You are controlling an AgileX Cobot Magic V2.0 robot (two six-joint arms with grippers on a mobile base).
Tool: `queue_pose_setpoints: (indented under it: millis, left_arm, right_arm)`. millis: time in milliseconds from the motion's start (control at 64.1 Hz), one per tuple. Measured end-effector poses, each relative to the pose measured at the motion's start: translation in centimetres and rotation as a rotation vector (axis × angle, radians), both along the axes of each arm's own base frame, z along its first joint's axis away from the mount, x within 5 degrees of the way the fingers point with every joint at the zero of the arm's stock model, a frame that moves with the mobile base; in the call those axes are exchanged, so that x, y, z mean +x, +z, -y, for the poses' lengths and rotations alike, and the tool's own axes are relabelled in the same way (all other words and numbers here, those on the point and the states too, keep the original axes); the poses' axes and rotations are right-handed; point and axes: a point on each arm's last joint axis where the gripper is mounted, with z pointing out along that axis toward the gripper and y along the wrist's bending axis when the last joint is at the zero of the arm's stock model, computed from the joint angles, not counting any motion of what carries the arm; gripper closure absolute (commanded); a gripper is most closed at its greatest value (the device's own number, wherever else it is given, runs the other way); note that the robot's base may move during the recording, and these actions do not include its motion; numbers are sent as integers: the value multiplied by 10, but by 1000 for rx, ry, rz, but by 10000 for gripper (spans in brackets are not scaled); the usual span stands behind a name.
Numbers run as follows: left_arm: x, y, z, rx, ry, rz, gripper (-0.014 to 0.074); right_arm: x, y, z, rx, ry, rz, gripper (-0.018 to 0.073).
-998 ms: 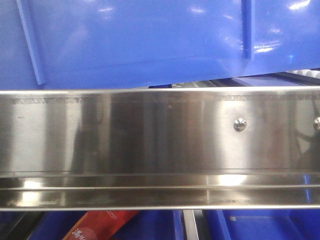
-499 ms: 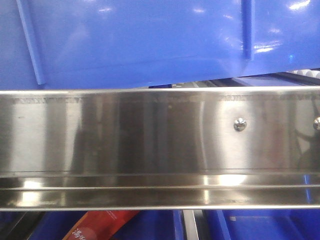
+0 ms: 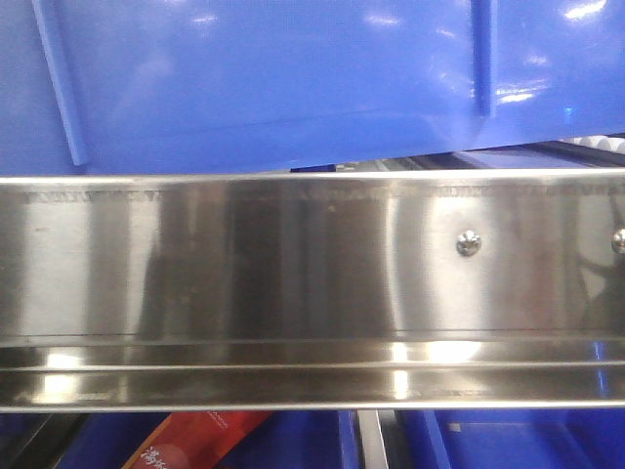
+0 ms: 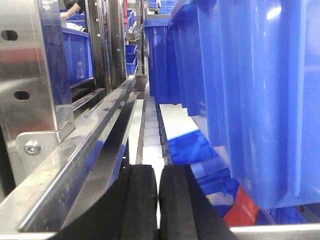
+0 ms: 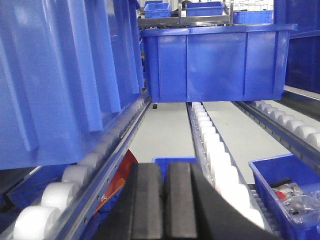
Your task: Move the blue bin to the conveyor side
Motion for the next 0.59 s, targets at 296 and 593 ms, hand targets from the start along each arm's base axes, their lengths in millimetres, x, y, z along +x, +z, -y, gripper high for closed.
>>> queue_pose_setpoints:
  millis: [296, 593]
  left_arm:
    - [-1, 13, 0, -1, 2, 149, 585]
    - [-18, 74, 0, -2, 5, 484, 585]
  right_arm:
    - [-1, 16, 1, 19, -11, 173, 648]
    - [-24, 86, 5, 62, -24, 549, 648]
